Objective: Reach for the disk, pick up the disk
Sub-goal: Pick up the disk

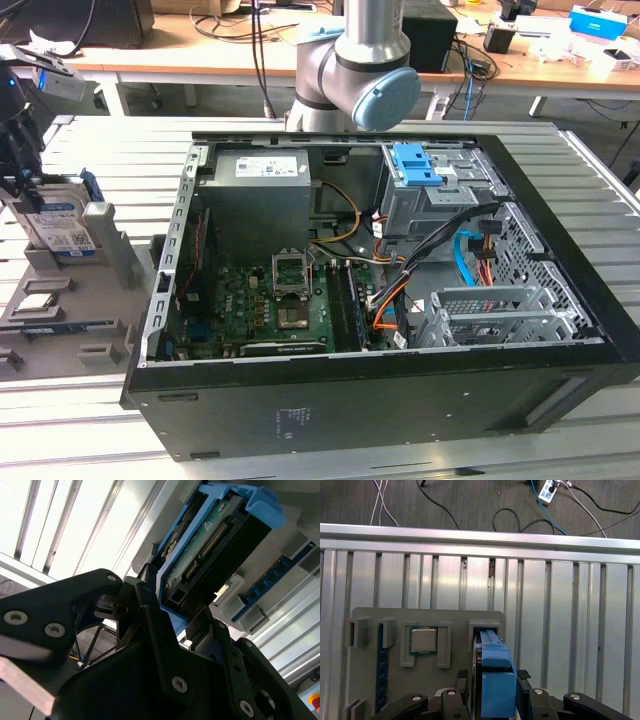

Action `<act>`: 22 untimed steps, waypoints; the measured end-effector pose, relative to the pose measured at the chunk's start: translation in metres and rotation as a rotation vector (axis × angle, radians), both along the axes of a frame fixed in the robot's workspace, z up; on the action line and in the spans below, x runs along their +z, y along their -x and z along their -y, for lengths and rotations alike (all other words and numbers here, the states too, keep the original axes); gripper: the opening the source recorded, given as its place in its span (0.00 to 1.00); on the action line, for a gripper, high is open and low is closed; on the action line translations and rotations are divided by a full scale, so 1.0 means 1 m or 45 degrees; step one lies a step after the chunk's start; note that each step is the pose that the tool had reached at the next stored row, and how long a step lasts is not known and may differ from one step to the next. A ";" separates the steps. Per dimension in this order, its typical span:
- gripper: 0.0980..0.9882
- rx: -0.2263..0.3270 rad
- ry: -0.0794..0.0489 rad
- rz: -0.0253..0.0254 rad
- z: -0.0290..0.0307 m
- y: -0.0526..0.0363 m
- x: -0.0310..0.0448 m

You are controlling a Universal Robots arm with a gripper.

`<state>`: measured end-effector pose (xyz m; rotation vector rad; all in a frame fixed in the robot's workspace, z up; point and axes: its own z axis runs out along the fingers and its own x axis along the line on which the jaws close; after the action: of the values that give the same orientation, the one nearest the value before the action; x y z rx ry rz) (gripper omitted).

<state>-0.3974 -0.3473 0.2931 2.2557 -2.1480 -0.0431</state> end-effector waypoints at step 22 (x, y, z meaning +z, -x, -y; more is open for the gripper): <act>0.30 0.003 0.000 0.0004 0.0001 0.0038 -0.0036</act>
<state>-0.4012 -0.3474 0.2894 2.2583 -2.1454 -0.0425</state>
